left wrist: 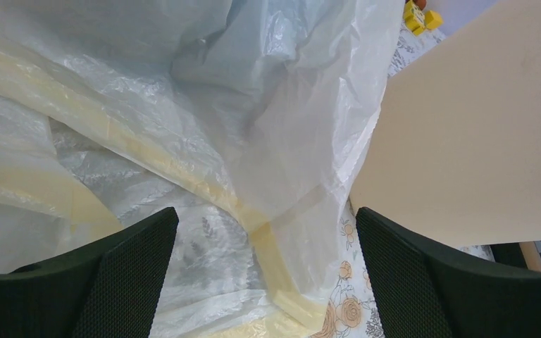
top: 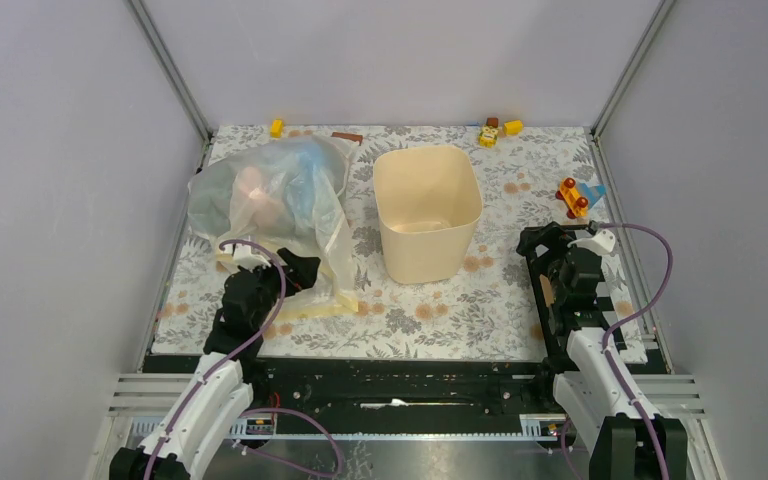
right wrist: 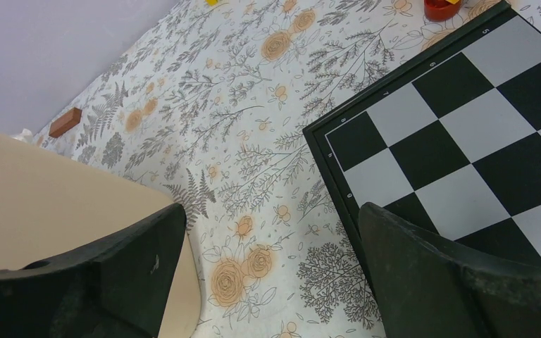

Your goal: Put the trash bags into the trash bin

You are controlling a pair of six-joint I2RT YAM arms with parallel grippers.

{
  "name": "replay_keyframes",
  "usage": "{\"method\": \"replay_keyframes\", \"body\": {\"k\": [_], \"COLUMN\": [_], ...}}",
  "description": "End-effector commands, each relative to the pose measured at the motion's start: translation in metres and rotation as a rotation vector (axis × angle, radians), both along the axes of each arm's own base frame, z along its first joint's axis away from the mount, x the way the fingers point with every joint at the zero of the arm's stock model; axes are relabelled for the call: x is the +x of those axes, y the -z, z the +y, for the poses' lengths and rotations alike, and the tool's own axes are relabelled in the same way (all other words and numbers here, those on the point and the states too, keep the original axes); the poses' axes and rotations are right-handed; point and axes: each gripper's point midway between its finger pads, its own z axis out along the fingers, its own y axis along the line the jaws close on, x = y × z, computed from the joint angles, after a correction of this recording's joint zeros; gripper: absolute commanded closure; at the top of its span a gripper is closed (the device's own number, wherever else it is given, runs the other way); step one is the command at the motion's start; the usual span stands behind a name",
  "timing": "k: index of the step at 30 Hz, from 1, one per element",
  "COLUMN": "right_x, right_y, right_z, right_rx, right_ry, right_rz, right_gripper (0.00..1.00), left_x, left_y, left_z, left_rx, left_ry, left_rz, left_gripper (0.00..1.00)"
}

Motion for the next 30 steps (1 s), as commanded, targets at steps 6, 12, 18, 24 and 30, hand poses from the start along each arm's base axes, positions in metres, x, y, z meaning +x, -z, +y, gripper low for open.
{"method": "replay_keyframes", "body": {"k": [6, 12, 18, 24, 30], "right_x": [0.008, 0.007, 0.007, 0.007, 0.008], "right_y": [-0.014, -0.017, -0.017, -0.017, -0.016], "right_z": [-0.004, -0.003, 0.0, 0.002, 0.004], "right_rx": [0.018, 0.018, 0.023, 0.021, 0.026], "right_ry": [0.034, 0.028, 0.01, -0.001, -0.008], "right_rz": [-0.041, -0.054, -0.058, -0.056, -0.049], "right_gripper": [0.0, 0.0, 0.0, 0.0, 0.0], "left_x": [0.002, 0.001, 0.012, 0.028, 0.045], "left_y": [-0.014, -0.023, -0.018, -0.017, -0.025], "left_z": [-0.016, -0.032, -0.032, -0.043, -0.058], "left_rx": [-0.014, -0.037, -0.034, -0.043, -0.029], "left_ry": [0.094, 0.183, 0.151, 0.163, 0.176], "left_rz": [-0.075, -0.122, -0.103, -0.09, -0.106], "left_gripper": [0.02, 0.1, 0.23, 0.31, 0.51]}}
